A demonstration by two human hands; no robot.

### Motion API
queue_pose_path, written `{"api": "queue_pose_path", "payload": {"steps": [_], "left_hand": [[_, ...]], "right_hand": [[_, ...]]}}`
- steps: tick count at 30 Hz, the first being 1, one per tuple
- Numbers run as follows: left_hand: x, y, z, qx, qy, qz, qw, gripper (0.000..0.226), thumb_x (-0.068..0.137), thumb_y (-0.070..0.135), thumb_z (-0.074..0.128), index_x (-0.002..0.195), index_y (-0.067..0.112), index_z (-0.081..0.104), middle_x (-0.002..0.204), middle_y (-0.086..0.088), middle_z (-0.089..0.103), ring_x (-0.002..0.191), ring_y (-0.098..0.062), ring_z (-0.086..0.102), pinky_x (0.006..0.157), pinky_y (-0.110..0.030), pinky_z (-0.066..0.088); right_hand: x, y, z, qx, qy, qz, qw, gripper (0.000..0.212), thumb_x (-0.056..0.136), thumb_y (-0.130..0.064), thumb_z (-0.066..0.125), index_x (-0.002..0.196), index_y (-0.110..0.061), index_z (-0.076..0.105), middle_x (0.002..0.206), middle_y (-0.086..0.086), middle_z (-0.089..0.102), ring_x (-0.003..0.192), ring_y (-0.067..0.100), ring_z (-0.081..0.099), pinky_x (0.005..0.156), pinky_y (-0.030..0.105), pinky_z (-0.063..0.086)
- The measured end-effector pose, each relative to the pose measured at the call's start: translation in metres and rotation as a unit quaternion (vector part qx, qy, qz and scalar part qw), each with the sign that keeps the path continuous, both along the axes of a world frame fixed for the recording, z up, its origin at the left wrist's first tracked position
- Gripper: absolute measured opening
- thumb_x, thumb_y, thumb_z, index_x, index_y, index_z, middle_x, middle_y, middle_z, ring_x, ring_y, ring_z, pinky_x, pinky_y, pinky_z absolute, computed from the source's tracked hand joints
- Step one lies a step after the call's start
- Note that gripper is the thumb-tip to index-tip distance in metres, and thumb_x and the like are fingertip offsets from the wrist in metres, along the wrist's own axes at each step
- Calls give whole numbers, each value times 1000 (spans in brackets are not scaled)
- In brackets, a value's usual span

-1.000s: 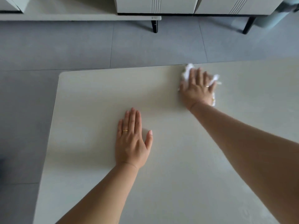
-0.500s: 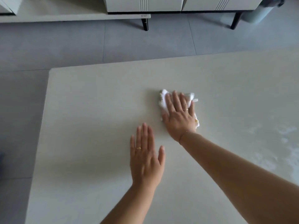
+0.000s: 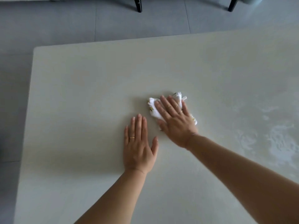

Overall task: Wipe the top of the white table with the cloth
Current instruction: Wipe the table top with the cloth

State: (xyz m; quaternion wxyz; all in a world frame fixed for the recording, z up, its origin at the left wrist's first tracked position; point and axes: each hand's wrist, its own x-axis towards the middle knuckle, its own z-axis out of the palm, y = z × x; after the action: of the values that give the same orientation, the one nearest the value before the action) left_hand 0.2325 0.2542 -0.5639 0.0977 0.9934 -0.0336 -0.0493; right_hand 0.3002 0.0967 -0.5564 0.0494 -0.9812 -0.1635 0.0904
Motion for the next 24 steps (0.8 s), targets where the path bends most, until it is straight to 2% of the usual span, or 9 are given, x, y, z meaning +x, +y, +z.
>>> {"api": "queue_pose_path", "payload": {"steps": [2, 7, 10, 13, 15, 17, 20, 22, 24], "left_hand": [[0, 0, 0, -3, 0, -1, 1000, 70, 90, 44, 32, 147, 5, 26, 156, -11, 22, 145, -27, 18, 117, -42, 12], [1, -2, -1, 3, -10, 3, 1000, 71, 89, 45, 30, 148, 5, 25, 156, -11, 22, 145, -26, 18, 117, -41, 11], [0, -1, 0, -7, -18, 5, 1000, 70, 89, 45, 31, 147, 5, 28, 155, -12, 24, 144, -26, 21, 117, -42, 12], [-1, -2, 0, -10, -19, 7, 1000, 70, 89, 43, 31, 147, 5, 28, 155, -12, 24, 144, -27, 21, 117, -42, 12], [-1, -3, 0, -8, -17, 2, 1000, 70, 89, 42, 32, 148, 5, 26, 156, -11, 22, 145, -27, 19, 118, -42, 11], [-1, -2, 0, -8, -12, -4, 1000, 69, 92, 41, 38, 149, 6, 21, 157, -11, 17, 146, -26, 14, 118, -41, 6], [-10, -2, 5, -31, -23, 9, 999, 68, 93, 39, 40, 148, 4, 22, 157, -13, 18, 146, -28, 15, 118, -40, 5], [-32, -6, 11, -43, -38, 21, 998, 66, 93, 40, 35, 147, 2, 27, 155, -15, 24, 144, -29, 21, 117, -41, 10], [-65, -10, 12, -49, -38, -2, 998, 65, 93, 40, 31, 146, 2, 29, 154, -15, 27, 143, -29, 24, 117, -41, 13]], "right_hand": [[3, -39, 0, -9, -8, -12, 1000, 60, 94, -50, 13, 150, -30, 12, 158, -1, 15, 146, 20, 9, 117, 41, 1], [-13, -38, -5, 18, 15, -277, 961, 62, 95, -49, 21, 150, -30, 3, 160, 0, 2, 146, 19, -4, 117, 44, -7], [-49, 7, -4, 21, 18, -162, 986, 63, 94, -48, 25, 151, -28, 5, 160, 0, 4, 147, 21, -2, 116, 44, -9], [-60, -23, 4, 8, 7, -12, 1000, 59, 94, -50, 18, 150, -30, 12, 158, -2, 13, 146, 20, 9, 117, 40, -3], [-59, -59, 4, -2, -4, -50, 999, 58, 95, -51, 16, 149, -32, 9, 159, -2, 13, 146, 17, 7, 117, 38, -4], [-60, -75, 2, 7, 15, -181, 983, 57, 97, -51, 18, 150, -34, 6, 160, -4, 7, 146, 15, -1, 117, 38, -7], [-73, -32, -3, 27, 25, -305, 952, 61, 96, -49, 24, 150, -31, 1, 160, -2, -2, 146, 18, -7, 116, 44, -10], [-94, 2, -2, 39, 24, -249, 968, 63, 95, -49, 24, 150, -30, 1, 160, -2, -2, 146, 19, -7, 116, 43, -12], [-110, 4, 2, 25, 25, -126, 991, 61, 94, -51, 20, 150, -30, 6, 159, -3, 3, 147, 19, -2, 116, 41, -9]]}}
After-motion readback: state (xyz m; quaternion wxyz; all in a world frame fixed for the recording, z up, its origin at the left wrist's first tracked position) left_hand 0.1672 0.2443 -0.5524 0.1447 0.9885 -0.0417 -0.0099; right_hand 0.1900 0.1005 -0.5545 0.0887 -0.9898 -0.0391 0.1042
